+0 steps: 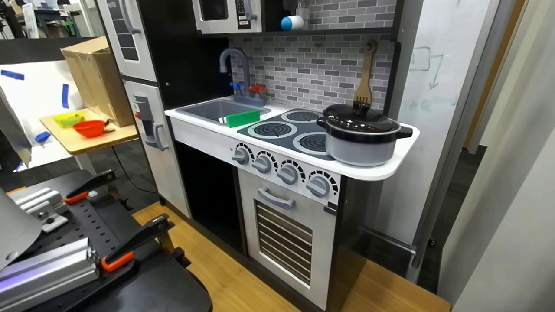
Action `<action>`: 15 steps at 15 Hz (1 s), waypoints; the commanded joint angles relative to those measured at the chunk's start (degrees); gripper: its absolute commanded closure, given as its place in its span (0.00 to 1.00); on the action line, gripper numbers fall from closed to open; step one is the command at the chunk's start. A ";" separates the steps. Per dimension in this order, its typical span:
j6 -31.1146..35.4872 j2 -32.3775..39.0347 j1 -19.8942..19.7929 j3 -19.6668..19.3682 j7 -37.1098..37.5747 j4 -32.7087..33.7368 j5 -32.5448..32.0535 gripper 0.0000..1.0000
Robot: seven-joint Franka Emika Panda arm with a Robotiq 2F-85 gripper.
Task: Remove the lid from the grey pot on the right side of the stove
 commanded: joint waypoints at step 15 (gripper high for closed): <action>0.60 7.20 1.01 -4.74 3.21 5.36 -2.55 0.00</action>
